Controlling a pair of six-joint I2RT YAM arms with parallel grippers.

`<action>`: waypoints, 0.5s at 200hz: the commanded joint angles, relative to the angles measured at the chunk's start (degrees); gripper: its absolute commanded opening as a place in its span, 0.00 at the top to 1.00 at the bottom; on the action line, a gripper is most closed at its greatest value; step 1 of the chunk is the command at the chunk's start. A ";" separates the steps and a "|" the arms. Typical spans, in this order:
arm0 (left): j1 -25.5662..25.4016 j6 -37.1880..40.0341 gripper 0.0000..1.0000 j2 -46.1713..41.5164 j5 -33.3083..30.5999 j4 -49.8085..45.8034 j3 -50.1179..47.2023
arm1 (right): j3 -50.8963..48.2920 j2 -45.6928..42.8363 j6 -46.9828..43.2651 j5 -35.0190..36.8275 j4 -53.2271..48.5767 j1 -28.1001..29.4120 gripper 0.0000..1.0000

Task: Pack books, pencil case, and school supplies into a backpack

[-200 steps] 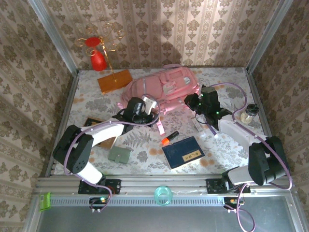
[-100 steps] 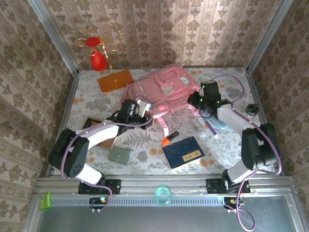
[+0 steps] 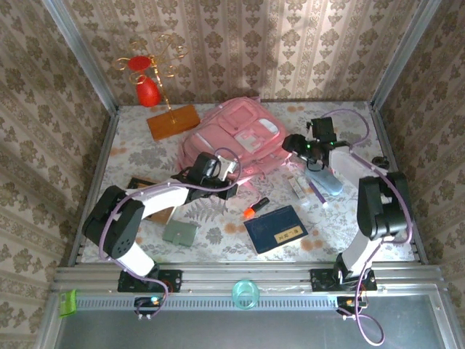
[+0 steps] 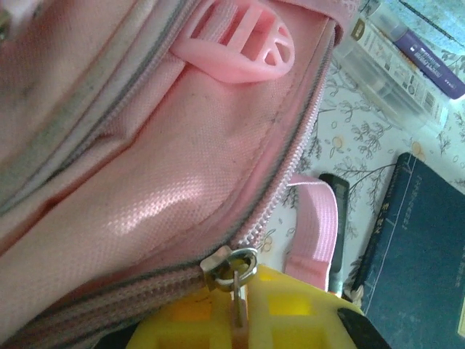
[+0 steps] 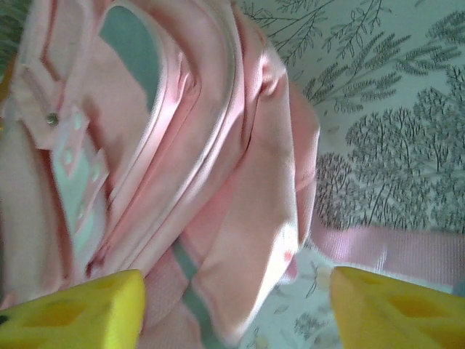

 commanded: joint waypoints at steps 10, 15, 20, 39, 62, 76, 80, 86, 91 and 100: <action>-0.79 -0.92 1.00 0.79 0.82 2.10 4.99 | -8.07 -6.02 10.91 -6.25 6.92 4.66 0.20; -0.87 -0.79 1.00 1.00 1.06 1.88 5.43 | -8.65 -6.07 12.12 -6.26 7.62 5.94 0.18; -0.91 -0.61 1.00 1.16 1.24 1.77 5.74 | -9.14 -6.03 13.13 -6.41 8.56 7.09 0.17; -1.18 -0.22 1.00 1.36 1.62 1.39 6.65 | -10.18 -5.02 16.71 -5.94 11.93 10.79 0.13; -1.35 0.26 1.00 1.18 1.75 1.38 6.75 | -12.77 -3.33 22.79 -5.15 19.42 12.79 0.13; -1.50 0.44 1.00 1.07 1.71 1.28 6.71 | -13.52 -1.89 25.97 -4.14 22.90 14.18 0.14; -1.52 0.36 1.00 1.08 1.64 1.43 6.68 | -13.53 -1.39 26.57 -4.01 23.46 14.46 0.15; -1.60 0.34 1.00 0.94 1.62 1.59 6.59 | -13.45 -0.58 27.61 -3.88 24.55 14.92 0.17; -1.61 0.31 1.00 0.91 1.69 1.58 6.57 | -13.35 0.11 28.54 -3.88 25.45 15.30 0.19; -1.77 0.48 1.00 0.90 1.71 1.79 6.43 | -13.35 1.11 30.39 -3.30 27.02 15.95 0.23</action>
